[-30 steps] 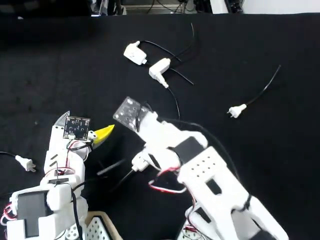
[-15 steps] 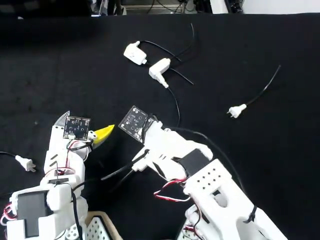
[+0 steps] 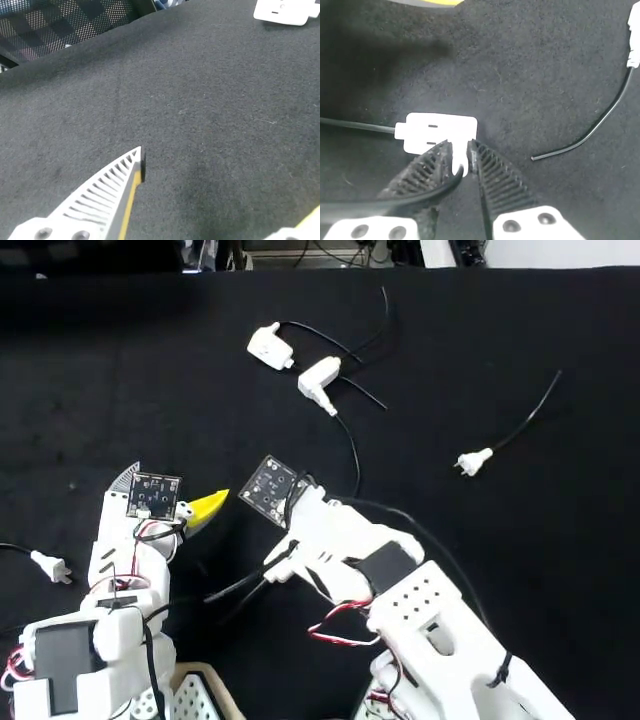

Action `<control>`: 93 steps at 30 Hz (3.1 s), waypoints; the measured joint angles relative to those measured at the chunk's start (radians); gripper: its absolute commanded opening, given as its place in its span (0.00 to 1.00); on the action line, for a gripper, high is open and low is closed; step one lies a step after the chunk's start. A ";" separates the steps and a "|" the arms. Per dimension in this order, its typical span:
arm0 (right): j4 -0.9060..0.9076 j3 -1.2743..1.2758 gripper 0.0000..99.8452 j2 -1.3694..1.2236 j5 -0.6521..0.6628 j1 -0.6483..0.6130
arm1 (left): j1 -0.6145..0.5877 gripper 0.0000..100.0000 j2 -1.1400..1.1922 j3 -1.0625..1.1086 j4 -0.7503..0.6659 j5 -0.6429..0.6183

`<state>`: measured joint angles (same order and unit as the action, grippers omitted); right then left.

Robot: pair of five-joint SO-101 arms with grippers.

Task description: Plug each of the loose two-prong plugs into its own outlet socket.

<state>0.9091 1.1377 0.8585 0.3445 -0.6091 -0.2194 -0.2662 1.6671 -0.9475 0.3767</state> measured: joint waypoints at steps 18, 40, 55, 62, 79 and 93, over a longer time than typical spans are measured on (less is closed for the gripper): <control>-0.015 0.052 0.01 0.028 -0.003 0.034 | 0.000 0.52 0.000 0.000 0.000 0.000; -0.110 -0.034 0.01 -0.287 -0.006 0.025 | 0.000 0.52 0.000 0.000 0.000 0.000; 0.006 -0.095 0.05 -0.342 0.032 0.014 | 0.000 0.52 0.000 0.000 0.000 0.000; 0.077 -0.192 0.00 -0.532 0.041 0.003 | 0.000 0.52 0.000 0.000 0.000 0.000; 0.069 -0.183 0.22 -0.571 0.026 -0.012 | 0.000 0.52 0.000 0.000 0.000 0.000; 0.183 -0.359 0.21 -0.575 -0.032 -0.012 | 0.000 0.52 0.000 0.000 0.000 0.000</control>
<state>1.0917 0.7787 0.2831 0.3122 -0.6214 -0.2194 -0.2662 1.6671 -0.9475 0.3767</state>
